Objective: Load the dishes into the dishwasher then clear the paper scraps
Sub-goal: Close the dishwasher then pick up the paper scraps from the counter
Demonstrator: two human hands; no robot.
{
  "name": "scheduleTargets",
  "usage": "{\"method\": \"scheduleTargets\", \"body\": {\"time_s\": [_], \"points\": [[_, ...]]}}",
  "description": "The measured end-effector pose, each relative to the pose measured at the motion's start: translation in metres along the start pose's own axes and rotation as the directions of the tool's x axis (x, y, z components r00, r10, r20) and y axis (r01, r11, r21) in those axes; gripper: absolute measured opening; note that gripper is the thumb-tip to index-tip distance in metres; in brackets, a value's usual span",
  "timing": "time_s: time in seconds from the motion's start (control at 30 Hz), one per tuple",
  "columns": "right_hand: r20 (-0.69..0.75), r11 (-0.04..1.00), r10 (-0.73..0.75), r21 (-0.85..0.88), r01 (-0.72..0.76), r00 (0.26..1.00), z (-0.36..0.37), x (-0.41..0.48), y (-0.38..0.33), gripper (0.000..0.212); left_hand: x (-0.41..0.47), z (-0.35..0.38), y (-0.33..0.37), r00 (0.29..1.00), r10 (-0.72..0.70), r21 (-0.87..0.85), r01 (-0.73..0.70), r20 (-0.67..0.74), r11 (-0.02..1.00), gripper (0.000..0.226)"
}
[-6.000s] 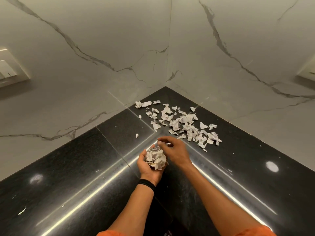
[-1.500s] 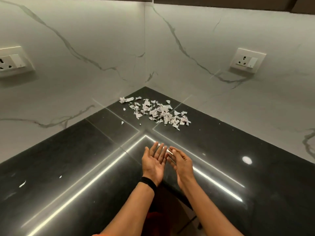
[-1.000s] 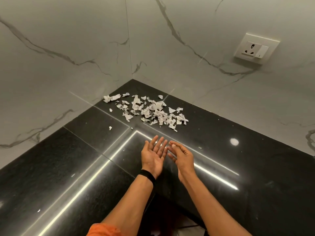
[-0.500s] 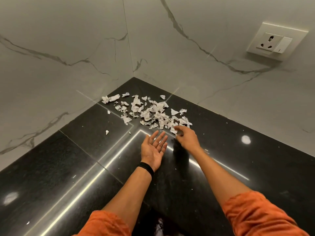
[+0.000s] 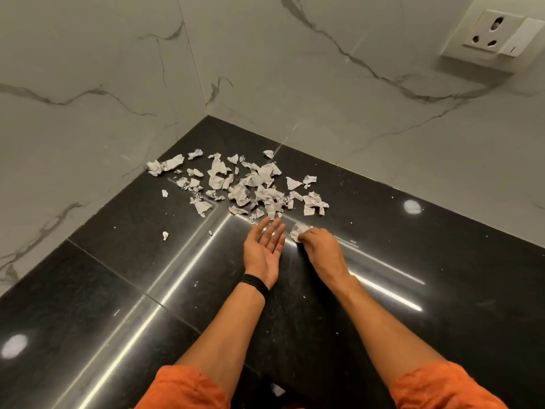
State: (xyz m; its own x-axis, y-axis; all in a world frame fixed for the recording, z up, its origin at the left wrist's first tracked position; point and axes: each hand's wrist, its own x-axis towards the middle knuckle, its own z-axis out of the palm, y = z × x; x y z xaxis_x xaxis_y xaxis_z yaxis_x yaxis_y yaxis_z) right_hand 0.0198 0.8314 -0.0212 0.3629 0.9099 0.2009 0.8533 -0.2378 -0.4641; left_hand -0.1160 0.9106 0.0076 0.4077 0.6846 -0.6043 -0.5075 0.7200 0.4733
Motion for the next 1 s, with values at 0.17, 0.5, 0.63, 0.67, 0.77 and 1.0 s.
{"method": "scheduleTargets", "body": {"time_s": [0.17, 0.5, 0.63, 0.67, 0.77, 1.0], "points": [[0.016, 0.778, 0.396, 0.525, -0.344, 0.918, -0.016, -0.003, -0.016, 0.017, 0.004, 0.004, -0.004, 0.996, 0.068, -0.051, -0.07, -0.053, 0.996, 0.032], [0.015, 0.757, 0.269, 0.615, -0.221, 0.963, -0.024, -0.007, -0.064, 0.01, -0.006, 0.014, -0.007, 0.996, -0.089, -0.329, 0.094, 0.029, 0.94, 0.028], [-0.071, 0.801, 0.342, 0.544, -0.251, 0.937, -0.032, 0.01, -0.046, 0.01, -0.009, 0.01, -0.001, 0.997, -0.076, -0.372, 0.073, 0.006, 0.925, 0.025], [-0.06, 0.829, 0.35, 0.485, -0.279, 0.935, -0.03, 0.014, -0.037, 0.012, -0.009, 0.01, -0.001, 0.997, -0.076, -0.379, 0.072, 0.004, 0.922, 0.025], [0.042, 0.956, 0.243, 0.161, -0.246, 0.969, -0.021, 0.015, -0.015, 0.024, -0.007, 0.008, 0.001, 0.997, -0.075, -0.386, 0.067, -0.005, 0.92, 0.028], [-0.035, 0.974, 0.193, 0.127, -0.188, 0.98, -0.009, -0.007, -0.009, 0.018, 0.005, 0.0, 0.001, 0.996, -0.077, -0.213, 0.066, -0.043, 0.975, 0.028]]}}
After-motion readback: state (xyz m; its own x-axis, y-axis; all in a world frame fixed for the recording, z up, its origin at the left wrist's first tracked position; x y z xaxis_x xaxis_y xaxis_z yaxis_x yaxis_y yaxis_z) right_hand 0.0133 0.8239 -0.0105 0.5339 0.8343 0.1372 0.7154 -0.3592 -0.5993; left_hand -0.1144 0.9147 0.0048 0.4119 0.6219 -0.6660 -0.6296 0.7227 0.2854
